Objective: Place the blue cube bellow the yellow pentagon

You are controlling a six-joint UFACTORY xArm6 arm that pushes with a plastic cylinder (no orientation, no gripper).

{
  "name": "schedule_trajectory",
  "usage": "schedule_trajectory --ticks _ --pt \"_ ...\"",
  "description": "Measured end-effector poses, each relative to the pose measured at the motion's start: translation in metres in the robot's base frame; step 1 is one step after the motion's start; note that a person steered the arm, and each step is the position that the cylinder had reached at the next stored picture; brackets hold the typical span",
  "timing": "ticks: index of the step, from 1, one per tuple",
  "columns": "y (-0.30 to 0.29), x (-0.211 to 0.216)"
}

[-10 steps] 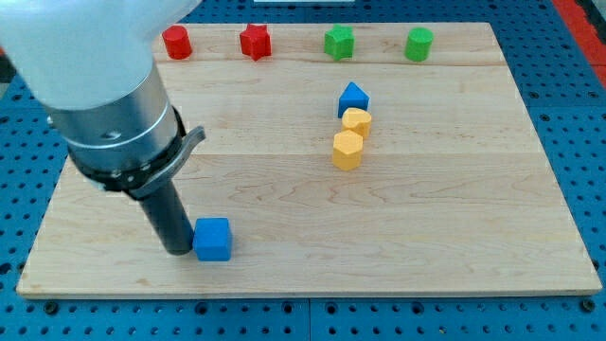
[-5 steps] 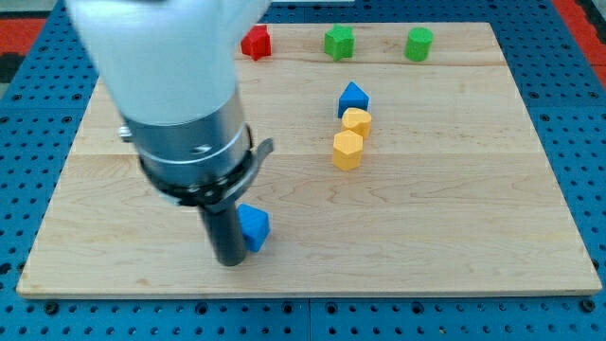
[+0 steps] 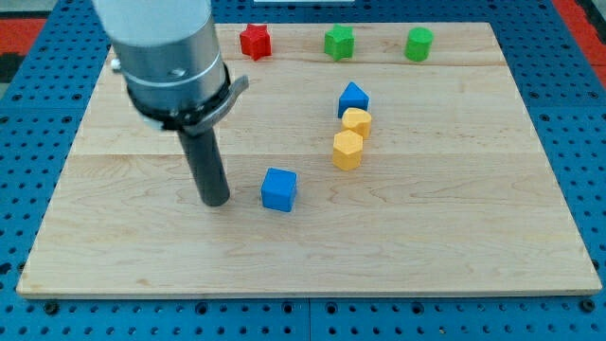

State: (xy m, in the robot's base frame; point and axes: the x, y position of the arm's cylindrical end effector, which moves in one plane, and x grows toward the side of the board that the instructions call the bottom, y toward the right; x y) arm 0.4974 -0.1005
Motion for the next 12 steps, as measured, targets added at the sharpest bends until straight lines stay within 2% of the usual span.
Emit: schedule_trajectory --ticks 1,4,5,6,9,12 --pt "0.021 0.02" --pt "0.074 0.022" --pt "0.024 0.018" --pt "0.018 -0.008" --pt "0.096 -0.016" --pt "0.09 -0.008"
